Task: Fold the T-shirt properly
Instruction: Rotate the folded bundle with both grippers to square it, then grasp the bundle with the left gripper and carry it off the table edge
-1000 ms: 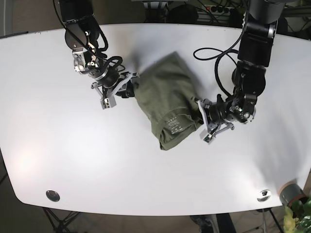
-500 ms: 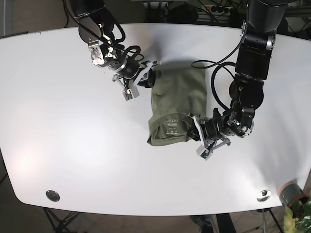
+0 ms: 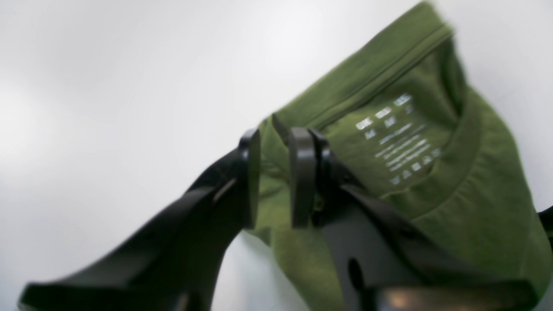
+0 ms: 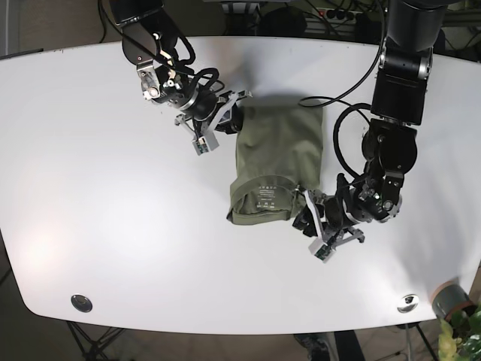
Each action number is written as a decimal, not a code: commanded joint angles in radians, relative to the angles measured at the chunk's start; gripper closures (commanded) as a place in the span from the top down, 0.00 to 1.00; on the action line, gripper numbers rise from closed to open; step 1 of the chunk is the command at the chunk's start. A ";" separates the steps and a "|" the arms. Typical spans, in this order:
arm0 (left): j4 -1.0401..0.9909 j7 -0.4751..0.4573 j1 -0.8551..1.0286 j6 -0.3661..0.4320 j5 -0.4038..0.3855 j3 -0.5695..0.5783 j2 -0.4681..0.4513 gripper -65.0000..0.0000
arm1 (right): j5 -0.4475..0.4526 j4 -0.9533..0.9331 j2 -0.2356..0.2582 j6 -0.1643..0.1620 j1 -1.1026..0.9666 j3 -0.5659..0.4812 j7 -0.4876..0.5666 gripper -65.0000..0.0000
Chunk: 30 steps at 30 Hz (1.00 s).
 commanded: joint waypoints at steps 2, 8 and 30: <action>0.149 -0.022 0.029 0.092 -0.011 -0.007 -0.003 0.43 | 0.014 0.058 0.030 0.006 0.013 0.009 0.019 0.16; 0.336 -0.029 0.147 0.405 0.021 -0.001 0.021 0.75 | 0.014 0.066 0.030 0.007 0.013 0.101 0.019 0.16; 0.374 -0.613 0.614 0.507 0.654 -0.002 0.346 0.77 | 0.093 0.060 0.036 0.014 0.026 0.285 0.019 0.16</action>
